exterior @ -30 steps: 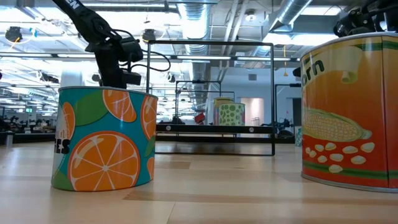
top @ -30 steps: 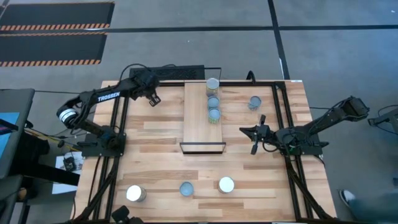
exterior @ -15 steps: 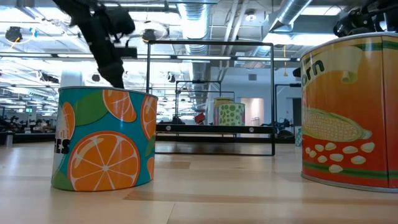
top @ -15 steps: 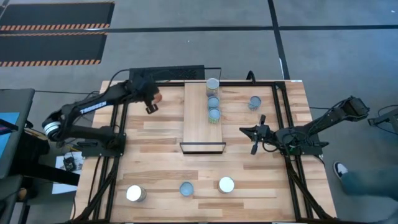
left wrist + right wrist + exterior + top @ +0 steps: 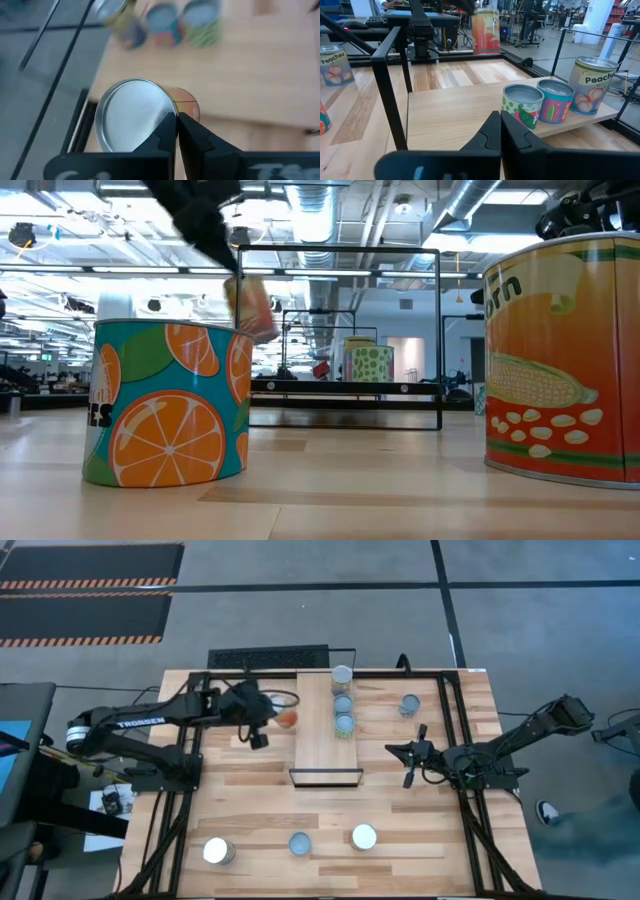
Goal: Pick and place cans onto a shelf
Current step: Put the top large canned corn on the shelf
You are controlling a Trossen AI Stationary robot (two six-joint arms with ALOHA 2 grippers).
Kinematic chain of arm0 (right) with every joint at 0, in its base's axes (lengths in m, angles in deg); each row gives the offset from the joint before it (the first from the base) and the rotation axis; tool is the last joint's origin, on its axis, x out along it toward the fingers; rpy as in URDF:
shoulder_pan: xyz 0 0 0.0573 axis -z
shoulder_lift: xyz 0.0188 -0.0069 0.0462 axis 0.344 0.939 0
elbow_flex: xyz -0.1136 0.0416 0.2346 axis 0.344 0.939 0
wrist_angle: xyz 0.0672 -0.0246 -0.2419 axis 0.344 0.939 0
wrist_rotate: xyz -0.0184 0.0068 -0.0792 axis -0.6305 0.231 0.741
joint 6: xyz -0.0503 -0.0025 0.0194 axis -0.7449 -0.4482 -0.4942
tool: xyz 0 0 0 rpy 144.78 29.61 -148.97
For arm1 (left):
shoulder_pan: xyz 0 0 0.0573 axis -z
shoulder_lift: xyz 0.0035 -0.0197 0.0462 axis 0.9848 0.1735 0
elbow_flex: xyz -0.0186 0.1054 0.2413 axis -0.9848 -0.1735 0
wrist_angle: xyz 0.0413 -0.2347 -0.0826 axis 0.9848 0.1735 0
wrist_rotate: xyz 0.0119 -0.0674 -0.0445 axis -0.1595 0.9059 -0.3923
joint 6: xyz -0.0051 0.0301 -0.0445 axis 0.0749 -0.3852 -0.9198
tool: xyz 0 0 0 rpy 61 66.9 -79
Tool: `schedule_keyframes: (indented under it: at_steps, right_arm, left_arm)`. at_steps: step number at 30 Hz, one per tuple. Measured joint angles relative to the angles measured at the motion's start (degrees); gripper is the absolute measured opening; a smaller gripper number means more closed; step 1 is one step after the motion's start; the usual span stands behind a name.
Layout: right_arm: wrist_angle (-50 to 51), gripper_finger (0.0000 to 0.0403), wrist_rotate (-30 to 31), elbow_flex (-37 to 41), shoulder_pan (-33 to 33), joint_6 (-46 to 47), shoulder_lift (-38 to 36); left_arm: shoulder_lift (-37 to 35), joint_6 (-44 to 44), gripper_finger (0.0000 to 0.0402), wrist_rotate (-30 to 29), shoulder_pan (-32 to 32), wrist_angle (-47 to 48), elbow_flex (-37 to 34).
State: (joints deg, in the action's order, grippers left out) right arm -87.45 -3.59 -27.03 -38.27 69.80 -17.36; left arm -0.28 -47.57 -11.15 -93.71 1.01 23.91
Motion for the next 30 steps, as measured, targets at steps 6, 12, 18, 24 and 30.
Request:
schedule_keyframes:
  at_steps: [6,12,18,24,30]
  right_arm:
    - [0.00,0.0011,0.02,0.00,0.00,0.00,0.00]
    - [0.00,0.0011,0.02,0.00,-0.02,0.00,0.00]
    - [0.07,0.0011,0.02,0.00,-0.02,-0.02,-0.01]
    - [0.51,0.0011,0.01,-0.02,-0.02,-0.03,-0.01]
    - [0.66,0.0012,0.00,-0.02,-0.02,-0.04,-0.01]
  left_arm:
    - [9.41,0.25,0.0000,1.86,5.66,-0.74,10.05]
    - [21.32,4.00,0.0000,7.02,9.86,-2.15,18.69]
    - [31.98,7.48,0.0000,7.32,12.38,-0.78,25.90]
    - [37.36,9.67,0.0000,6.31,12.58,0.32,29.90]
    - [38.38,11.32,0.0000,6.90,12.55,-2.24,30.31]
